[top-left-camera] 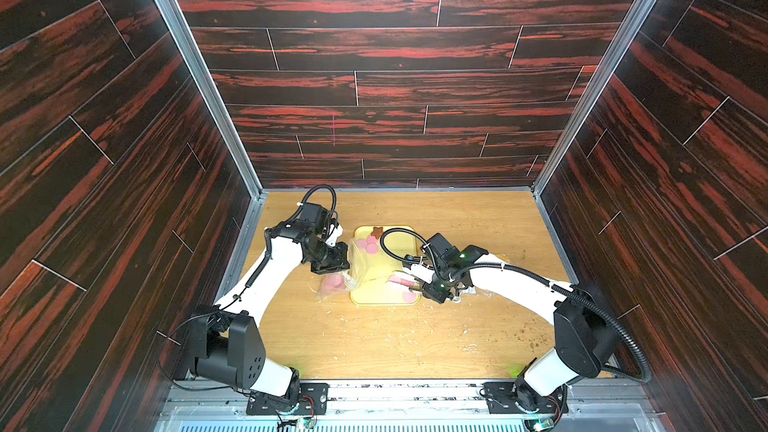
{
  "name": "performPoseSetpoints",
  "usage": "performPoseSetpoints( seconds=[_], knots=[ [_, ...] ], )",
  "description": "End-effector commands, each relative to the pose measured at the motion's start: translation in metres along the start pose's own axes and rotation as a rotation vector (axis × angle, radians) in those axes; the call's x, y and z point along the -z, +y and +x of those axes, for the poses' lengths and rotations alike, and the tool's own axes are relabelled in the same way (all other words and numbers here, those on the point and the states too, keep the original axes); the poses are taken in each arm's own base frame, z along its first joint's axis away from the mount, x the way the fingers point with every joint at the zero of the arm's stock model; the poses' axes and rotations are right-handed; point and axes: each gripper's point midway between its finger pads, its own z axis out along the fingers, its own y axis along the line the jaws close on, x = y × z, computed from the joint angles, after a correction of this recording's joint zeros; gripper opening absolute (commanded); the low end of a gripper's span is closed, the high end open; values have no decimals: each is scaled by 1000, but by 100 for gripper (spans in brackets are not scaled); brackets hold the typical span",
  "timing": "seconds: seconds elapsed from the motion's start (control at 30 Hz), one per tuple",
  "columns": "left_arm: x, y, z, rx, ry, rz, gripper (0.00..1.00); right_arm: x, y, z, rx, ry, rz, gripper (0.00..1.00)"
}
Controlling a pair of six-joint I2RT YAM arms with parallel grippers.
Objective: Put the cookies into a resealable bag to prevent moisture
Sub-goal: Pick up the cookie from the tray, then place the cookie in the ziploc bag.
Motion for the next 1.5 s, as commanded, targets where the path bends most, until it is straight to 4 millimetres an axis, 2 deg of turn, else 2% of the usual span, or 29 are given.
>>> performPoseSetpoints(
  seconds=[0.0, 0.23, 0.4, 0.5, 0.57, 0.73, 0.8, 0.97, 1.13, 1.33, 1.47],
  knots=[
    [4, 1, 1, -20, -4, -8, 0, 18, -4, -18, 6, -80, 28, 40],
    [5, 1, 0, -20, -6, -10, 0, 56, -4, -44, -11, -272, 15, 40],
    [6, 0, 0, -22, -6, -7, 0, 91, 6, -70, 7, -449, -54, 40],
    [6, 0, 1, -22, -7, -6, 0, 103, 18, -85, 29, -520, -127, 40],
    [7, 0, 0, -21, -9, -5, 0, 104, 25, -93, 38, -546, -178, 40],
    [9, -2, 1, -25, -16, -4, 0, 90, 28, -104, 38, -531, -237, 40],
    [9, -1, 1, -21, -15, -4, 0, 91, 36, -112, 54, -555, -285, 40],
    [9, -2, 1, -23, -15, -1, 0, 90, 40, -120, 66, -568, -316, 41],
    [11, -3, -2, -25, -22, -1, 0, 81, 39, -119, 60, -545, -322, 46],
    [11, -3, -2, -24, -20, -2, 0, 95, 41, -121, 71, -586, -322, 51],
    [13, -4, -3, -28, -27, -5, 0, 100, 31, -111, 49, -583, -273, 52]
  ],
)
